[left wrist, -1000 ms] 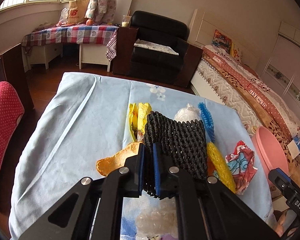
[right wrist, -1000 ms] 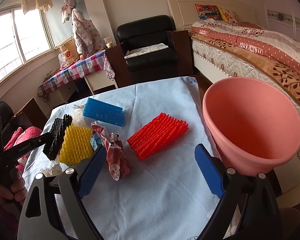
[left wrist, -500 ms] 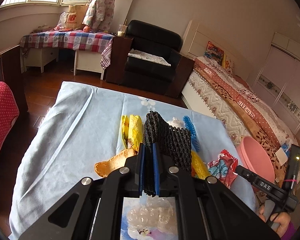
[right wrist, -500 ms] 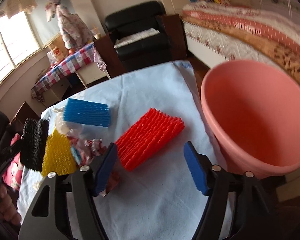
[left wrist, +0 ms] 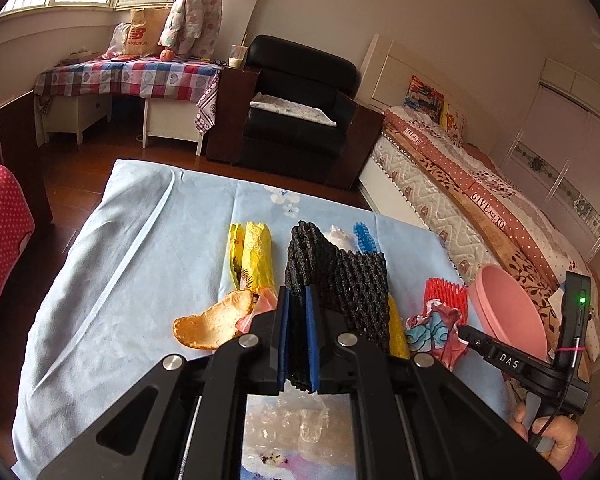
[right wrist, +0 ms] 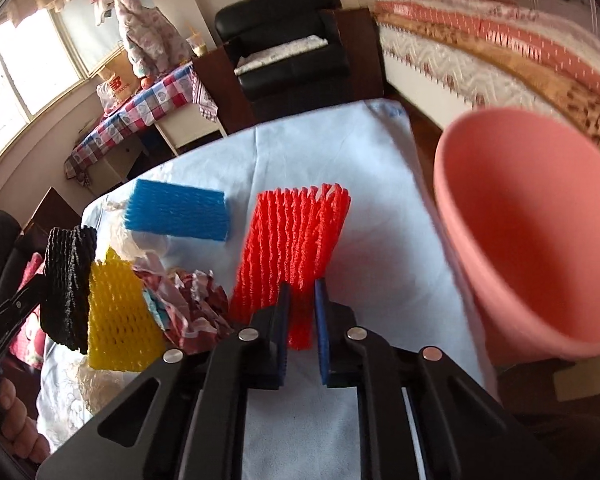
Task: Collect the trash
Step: 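Carry the black and red nets over the pink bucket with both tools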
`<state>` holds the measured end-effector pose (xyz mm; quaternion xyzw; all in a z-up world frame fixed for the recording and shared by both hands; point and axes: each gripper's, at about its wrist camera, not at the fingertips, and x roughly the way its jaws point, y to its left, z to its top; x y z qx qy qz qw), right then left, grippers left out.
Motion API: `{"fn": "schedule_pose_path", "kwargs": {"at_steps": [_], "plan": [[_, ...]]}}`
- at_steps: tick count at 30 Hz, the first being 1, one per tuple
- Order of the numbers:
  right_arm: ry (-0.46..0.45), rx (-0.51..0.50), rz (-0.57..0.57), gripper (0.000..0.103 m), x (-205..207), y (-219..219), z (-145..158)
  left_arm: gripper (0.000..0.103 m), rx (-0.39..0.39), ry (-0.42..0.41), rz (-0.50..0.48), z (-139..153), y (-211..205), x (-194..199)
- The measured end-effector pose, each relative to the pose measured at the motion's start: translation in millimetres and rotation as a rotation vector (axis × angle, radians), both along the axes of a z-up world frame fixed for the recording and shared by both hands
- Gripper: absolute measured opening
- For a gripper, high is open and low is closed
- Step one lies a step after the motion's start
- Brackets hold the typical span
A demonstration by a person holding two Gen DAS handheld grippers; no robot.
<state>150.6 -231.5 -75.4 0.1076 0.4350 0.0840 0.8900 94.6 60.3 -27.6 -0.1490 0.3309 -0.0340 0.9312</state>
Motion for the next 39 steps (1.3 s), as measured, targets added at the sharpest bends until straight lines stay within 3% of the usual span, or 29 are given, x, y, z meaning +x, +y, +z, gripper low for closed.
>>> {"fn": "schedule_pose_path", "kwargs": {"at_steps": [9,18,27,39], "plan": [[-0.107,-0.037,-0.017,0.012,-14.3,-14.7,36.5,0.007,0.022,-0.048,-0.011,25.0,-17.2,-11.3],[-0.171,-0.030,-0.055,0.012,-32.4,-45.9,60.0,0.007,0.048,-0.106,-0.074,55.0,-60.1,-16.8],[-0.211,-0.021,-0.140,0.012,-47.8,-95.6,71.8,0.007,0.090,-0.144,-0.198,73.5,-135.8,-4.9],[-0.214,-0.039,-0.270,0.012,-53.3,-164.6,66.7,0.007,0.120,-0.131,-0.319,68.4,-240.7,24.5]]}}
